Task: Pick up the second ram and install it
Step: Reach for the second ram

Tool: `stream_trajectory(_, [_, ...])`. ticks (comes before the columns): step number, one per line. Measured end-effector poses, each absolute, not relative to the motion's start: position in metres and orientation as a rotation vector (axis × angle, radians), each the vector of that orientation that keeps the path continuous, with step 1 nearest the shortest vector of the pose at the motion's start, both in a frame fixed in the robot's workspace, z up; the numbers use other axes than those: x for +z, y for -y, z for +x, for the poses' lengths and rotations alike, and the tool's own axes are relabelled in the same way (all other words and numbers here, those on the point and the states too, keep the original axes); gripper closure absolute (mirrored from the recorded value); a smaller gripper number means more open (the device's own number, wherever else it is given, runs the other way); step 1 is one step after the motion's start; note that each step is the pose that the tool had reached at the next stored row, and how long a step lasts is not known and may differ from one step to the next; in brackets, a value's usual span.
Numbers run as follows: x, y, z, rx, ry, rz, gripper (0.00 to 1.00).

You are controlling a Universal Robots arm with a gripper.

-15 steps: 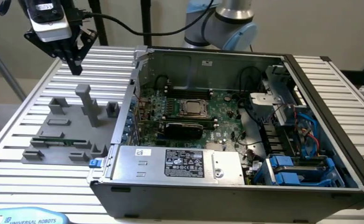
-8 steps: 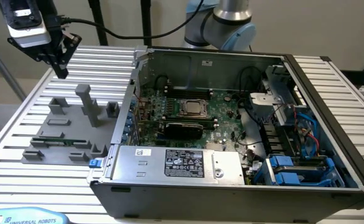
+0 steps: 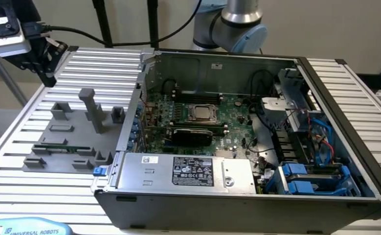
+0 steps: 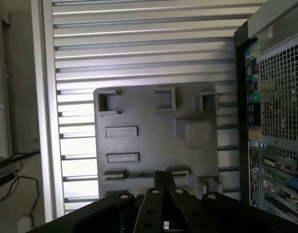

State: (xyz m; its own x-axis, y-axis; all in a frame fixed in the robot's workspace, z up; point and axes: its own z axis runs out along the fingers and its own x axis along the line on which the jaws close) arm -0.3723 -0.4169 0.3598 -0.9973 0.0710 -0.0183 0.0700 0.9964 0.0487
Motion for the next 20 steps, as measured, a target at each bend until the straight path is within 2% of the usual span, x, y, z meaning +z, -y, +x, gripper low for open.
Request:
stream_trajectory(7, [0.356,0.433,-0.377,0.075,-3.125,0.111,0.89])
stream_trajectory(20, [0.354,0.434,-0.384,0.075,-3.127,0.077,0.89])
